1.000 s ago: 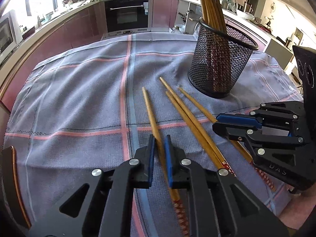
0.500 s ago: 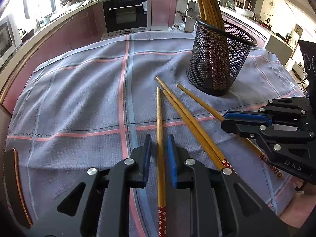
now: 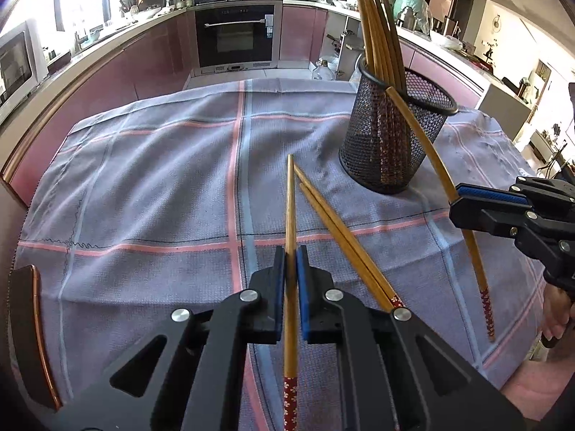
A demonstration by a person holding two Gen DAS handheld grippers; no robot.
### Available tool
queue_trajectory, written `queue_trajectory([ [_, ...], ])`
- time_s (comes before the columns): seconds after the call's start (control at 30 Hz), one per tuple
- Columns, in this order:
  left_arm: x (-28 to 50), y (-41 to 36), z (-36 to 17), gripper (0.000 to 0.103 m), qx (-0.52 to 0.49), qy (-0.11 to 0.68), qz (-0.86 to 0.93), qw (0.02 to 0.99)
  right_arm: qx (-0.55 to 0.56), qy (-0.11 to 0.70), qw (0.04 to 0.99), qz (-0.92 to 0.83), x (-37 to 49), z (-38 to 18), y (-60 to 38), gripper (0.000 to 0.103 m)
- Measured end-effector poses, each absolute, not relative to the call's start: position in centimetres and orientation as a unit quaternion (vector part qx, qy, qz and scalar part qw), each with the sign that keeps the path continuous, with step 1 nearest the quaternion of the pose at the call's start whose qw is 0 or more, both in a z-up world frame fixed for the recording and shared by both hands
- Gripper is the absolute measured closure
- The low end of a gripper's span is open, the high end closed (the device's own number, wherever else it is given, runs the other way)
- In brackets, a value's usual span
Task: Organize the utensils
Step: 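Lift the chopstick upright and carry it over the mesh cup with the right gripper, then lower the chopstick into the mesh cup and open the right gripper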
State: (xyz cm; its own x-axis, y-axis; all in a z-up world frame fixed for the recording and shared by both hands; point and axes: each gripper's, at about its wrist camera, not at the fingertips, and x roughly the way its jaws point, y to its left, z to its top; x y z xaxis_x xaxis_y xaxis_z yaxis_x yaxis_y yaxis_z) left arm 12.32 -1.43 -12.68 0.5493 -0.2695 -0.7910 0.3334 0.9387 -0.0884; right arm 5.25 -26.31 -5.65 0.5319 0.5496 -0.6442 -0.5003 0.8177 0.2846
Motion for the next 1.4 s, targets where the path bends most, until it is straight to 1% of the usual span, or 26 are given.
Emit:
queue_trajectory([
  [0.27,10.7,0.0,-7.2,0.096,-0.006,0.381,-0.228,0.896,0.066,0.335,0.893,0.295,4.9,-2.9,-29.2,0.098],
  [0.67,9.8,0.6,0.1,0.096,-0.045,0.295,-0.277,0.913,0.077,0.274,0.917,0.279,5.4,0.9,-31.3,0.098],
  [1.07,11.8,-1.6,4.9,0.096,-0.053,0.253,-0.293,0.921,0.068,0.221,0.936,0.266,5.7,5.1,-32.9,0.098],
  [1.4,14.2,-3.1,7.5,0.096,-0.057,0.236,-0.292,0.925,0.083,0.181,0.947,0.252,7.0,7.8,-34.5,0.098],
])
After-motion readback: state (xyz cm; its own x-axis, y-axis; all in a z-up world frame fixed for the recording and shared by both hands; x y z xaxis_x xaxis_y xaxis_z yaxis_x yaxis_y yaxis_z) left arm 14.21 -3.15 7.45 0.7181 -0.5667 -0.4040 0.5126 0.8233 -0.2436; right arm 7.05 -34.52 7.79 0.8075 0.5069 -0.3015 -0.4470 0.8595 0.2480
